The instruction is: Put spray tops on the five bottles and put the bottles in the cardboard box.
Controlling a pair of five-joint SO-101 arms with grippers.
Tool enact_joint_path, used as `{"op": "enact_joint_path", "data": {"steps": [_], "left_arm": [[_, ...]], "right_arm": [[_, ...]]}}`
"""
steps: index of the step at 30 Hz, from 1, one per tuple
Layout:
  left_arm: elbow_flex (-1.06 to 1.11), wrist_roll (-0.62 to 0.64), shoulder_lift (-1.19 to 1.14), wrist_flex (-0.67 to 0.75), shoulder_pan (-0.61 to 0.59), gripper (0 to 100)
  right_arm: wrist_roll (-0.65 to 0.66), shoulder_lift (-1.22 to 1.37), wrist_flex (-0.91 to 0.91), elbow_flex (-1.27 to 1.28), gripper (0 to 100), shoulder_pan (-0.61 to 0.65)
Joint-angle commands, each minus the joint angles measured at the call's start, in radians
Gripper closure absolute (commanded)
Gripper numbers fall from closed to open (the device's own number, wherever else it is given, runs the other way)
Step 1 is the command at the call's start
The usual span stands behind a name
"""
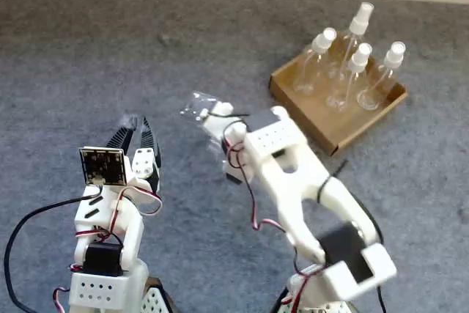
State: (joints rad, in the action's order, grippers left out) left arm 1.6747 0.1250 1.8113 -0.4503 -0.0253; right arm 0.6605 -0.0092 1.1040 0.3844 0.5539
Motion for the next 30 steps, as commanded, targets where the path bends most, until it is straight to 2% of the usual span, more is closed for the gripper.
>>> {"op": "enact_joint_path", "data": {"steps": [1, 3, 10, 23, 30], "left_arm": [[0.019, -0.011, 0.005, -0.005, 0.01, 99], [0.019, -0.011, 0.005, -0.005, 0.01, 99], [0.019, -0.012, 0.005, -0.005, 0.01, 99], [0.019, -0.012, 0.005, -0.002, 0.01, 99], [0.019, -0.012, 0.005, -0.003, 0.012, 99]], "right_arm": [[-0.012, 0.064, -0.061, -0.085, 98.8, 0.015], [-0.012, 0.102, -0.062, -0.088, 97.2, 0.015], [-0.006, 0.122, -0.059, -0.087, 78.2, 0.012], [-0.005, -0.058, -0.059, -0.077, 77.4, 0.019], [-0.005, 0.007, -0.062, -0.076, 77.4, 0.082]]}}
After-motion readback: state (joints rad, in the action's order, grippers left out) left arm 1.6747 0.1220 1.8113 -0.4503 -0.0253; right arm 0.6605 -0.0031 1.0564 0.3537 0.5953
